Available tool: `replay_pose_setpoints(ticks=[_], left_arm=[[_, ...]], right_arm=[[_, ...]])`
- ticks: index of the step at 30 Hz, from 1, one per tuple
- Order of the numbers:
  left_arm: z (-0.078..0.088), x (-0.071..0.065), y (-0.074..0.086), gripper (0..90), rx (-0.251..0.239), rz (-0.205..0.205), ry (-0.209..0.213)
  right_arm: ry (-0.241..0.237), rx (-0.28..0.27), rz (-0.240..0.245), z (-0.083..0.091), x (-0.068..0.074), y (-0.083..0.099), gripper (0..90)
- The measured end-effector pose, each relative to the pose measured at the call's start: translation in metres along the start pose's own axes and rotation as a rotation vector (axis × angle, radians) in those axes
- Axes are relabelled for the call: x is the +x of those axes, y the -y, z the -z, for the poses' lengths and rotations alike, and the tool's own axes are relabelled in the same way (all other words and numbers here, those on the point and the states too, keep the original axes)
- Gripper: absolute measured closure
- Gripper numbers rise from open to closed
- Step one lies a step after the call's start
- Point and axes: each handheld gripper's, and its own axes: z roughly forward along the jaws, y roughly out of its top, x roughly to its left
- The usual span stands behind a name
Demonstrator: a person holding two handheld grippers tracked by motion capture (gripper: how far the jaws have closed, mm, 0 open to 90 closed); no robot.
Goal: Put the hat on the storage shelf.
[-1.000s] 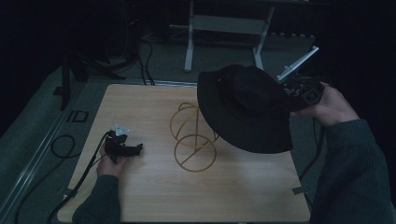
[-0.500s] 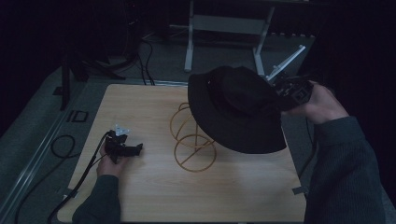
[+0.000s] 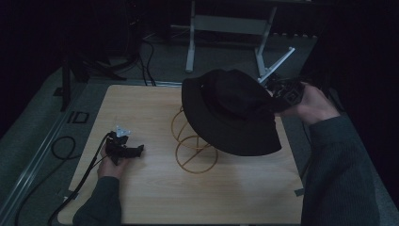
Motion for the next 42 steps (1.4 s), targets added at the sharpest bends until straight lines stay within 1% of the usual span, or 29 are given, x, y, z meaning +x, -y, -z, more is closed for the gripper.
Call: replay_pose_setpoints(ticks=[9, 18, 25, 35, 37, 42], left_arm=[[0.0, 0.0, 0.0, 7.3, -0.001, 0.0, 0.0], [0.0, 0.0, 0.0, 7.3, 0.0, 0.0, 0.0], [0.0, 0.0, 0.0, 7.3, 0.0, 0.0, 0.0], [0.0, 0.0, 0.0, 7.4, 0.0, 0.0, 0.001], [0.0, 0.0, 0.0, 7.4, -0.001, 0.0, 0.0], [0.0, 0.0, 0.0, 7.4, -0.001, 0.0, 0.0]], right_arm=[[-0.014, 0.007, 0.013, -0.008, 0.003, -0.008, 87.4], [-0.017, 0.014, 0.023, -0.013, 0.005, -0.012, 87.4], [-0.016, 0.022, 0.02, -0.017, 0.005, -0.016, 87.4], [-0.019, 0.033, 0.033, -0.023, 0.007, -0.023, 87.4], [-0.021, 0.039, 0.027, -0.025, 0.007, -0.024, 87.3], [-0.022, 0.043, 0.031, -0.029, 0.008, -0.028, 87.3]])
